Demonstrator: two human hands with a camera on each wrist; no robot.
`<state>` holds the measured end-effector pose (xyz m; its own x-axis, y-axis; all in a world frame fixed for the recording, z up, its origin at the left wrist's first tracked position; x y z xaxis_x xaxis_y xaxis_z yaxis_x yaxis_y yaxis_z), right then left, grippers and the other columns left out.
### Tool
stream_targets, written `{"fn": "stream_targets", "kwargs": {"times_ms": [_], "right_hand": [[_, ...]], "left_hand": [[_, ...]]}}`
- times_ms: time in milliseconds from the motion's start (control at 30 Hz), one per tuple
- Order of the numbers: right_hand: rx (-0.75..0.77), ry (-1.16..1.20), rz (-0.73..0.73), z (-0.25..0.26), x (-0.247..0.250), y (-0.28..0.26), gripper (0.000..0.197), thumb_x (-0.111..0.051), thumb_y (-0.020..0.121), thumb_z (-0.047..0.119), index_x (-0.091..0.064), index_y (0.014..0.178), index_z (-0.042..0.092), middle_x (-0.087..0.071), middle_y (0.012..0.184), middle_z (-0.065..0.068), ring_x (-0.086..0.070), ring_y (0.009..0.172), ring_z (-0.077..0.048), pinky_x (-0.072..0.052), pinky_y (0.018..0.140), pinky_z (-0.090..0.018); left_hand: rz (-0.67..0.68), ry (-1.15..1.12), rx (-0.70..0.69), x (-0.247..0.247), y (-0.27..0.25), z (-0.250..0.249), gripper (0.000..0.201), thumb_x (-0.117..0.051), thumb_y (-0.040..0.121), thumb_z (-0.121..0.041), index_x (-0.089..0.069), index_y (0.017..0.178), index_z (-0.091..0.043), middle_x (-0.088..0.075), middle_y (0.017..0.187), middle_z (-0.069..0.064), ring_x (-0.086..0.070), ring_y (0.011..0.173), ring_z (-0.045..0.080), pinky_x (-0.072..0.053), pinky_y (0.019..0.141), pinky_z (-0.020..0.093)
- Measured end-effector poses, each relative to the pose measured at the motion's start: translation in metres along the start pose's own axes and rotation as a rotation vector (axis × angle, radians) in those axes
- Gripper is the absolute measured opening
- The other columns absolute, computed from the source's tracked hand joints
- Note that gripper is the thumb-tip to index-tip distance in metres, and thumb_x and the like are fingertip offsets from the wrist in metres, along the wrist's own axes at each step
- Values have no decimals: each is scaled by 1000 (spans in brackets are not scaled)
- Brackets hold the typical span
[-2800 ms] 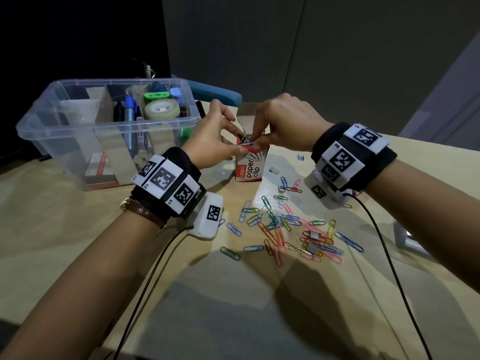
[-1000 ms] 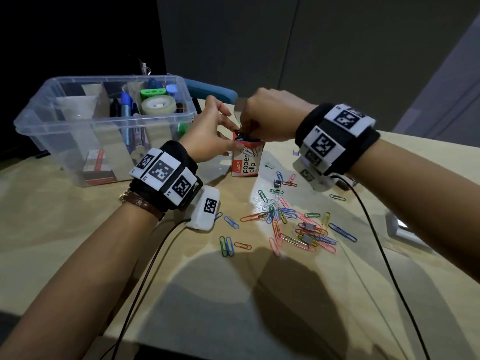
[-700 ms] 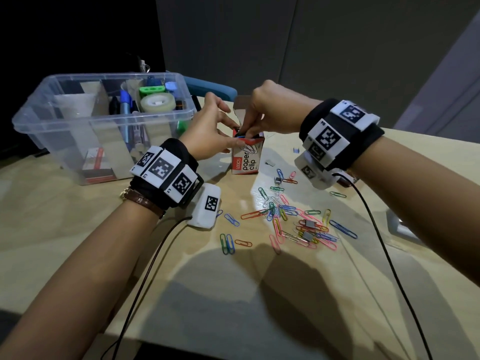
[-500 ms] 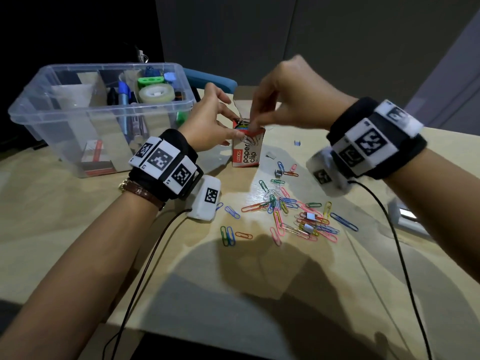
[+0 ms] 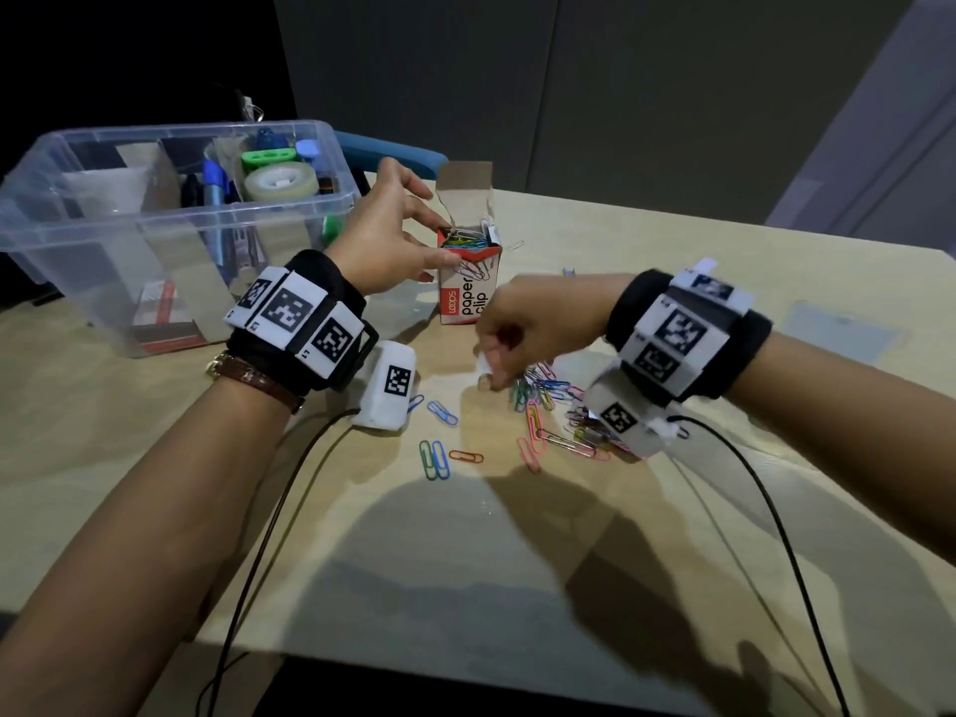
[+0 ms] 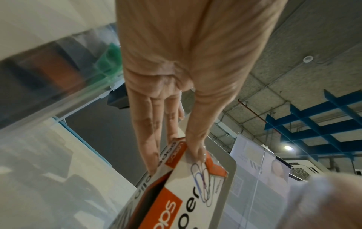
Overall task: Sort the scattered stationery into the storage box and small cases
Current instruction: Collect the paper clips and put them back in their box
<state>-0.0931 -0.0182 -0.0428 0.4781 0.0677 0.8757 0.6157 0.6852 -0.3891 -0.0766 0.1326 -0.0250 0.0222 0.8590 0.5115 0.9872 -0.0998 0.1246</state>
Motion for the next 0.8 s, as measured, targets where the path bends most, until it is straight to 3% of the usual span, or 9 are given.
{"fn": "stream_targets", "kwargs": {"times_ms": [67, 167, 267, 367, 500, 600, 667, 733, 800], "right_hand": [[-109, 51, -94, -14, 14, -15, 10, -78, 80, 18, -68, 79, 18, -69, 70, 5, -61, 63, -11, -49, 51, -16], [-264, 106, -105, -33, 8, -34, 30, -83, 74, 23, -69, 99, 15, -73, 75, 2, -62, 63, -10, -49, 56, -21], [-356, 160, -95, -35, -13, -42, 37, -86, 71, 26, -67, 102, 18, -70, 75, 5, -62, 67, -14, -51, 61, -24], [-373, 151, -180, -30, -21, -43, 26, -84, 73, 32, -70, 93, 23, -70, 78, 4, -64, 74, -17, -48, 63, -24], [-380, 63, -247, -15, -26, -39, 8, -76, 81, 26, -68, 83, 26, -62, 76, 12, -59, 77, -14, -42, 64, -26], [-397, -103, -250, -2, -27, -34, 4, -67, 87, 21, -65, 90, 21, -61, 91, 1, -58, 84, -23, -39, 64, -27], [-394, -207, -238, 5, -28, -31, 15, -61, 90, 19, -62, 104, 14, -54, 97, -6, -56, 88, -27, -39, 66, -30], [-370, -239, -218, 9, -28, -29, 19, -60, 92, 18, -61, 109, 10, -51, 97, -7, -54, 88, -27, -39, 66, -30], [-332, -194, -212, 9, -25, -28, 18, -62, 91, 18, -62, 107, 9, -58, 100, -8, -57, 90, -26, -41, 67, -29]], "left_hand": [[-2, 4, 4, 0, -1, 0, 56, -76, 78, -10, -32, 111, -17, -63, 118, 6, -69, 90, 20, -59, 78, 45], [0, -16, 12, 0, -1, -1, 55, -76, 78, -10, -33, 112, -17, -64, 117, 5, -69, 91, 21, -59, 79, 46], [3, -20, 11, 2, -1, 0, 54, -76, 78, -9, -33, 111, -17, -64, 117, 5, -69, 92, 21, -59, 79, 45], [3, -22, 5, 1, 0, -1, 55, -76, 78, -9, -33, 111, -17, -64, 117, 5, -70, 91, 21, -59, 79, 45], [9, -36, 0, -1, 0, -1, 55, -76, 78, -9, -34, 111, -16, -64, 116, 5, -70, 89, 20, -59, 78, 45], [16, -53, 5, -2, 0, 0, 55, -76, 78, -8, -34, 112, -16, -64, 116, 5, -70, 89, 20, -59, 78, 45], [18, -59, 8, -2, 1, -1, 55, -76, 78, -8, -34, 112, -17, -63, 117, 6, -70, 90, 21, -59, 78, 45], [19, -61, 7, -2, 1, -1, 56, -76, 77, -7, -34, 111, -17, -63, 118, 6, -70, 91, 21, -59, 79, 45], [21, -63, 3, -3, 1, 0, 56, -76, 77, -7, -34, 111, -18, -63, 118, 6, -70, 91, 21, -59, 78, 44]]}}
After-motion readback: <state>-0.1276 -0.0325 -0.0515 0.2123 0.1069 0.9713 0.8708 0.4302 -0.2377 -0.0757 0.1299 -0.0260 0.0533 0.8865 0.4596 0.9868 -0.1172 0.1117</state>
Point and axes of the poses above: each hand's wrist, its own y-axis towards the middle knuckle, its own x-axis out of the back of the hand, z = x × y, the point moved 3 cm from there along y, towards the middle knuckle
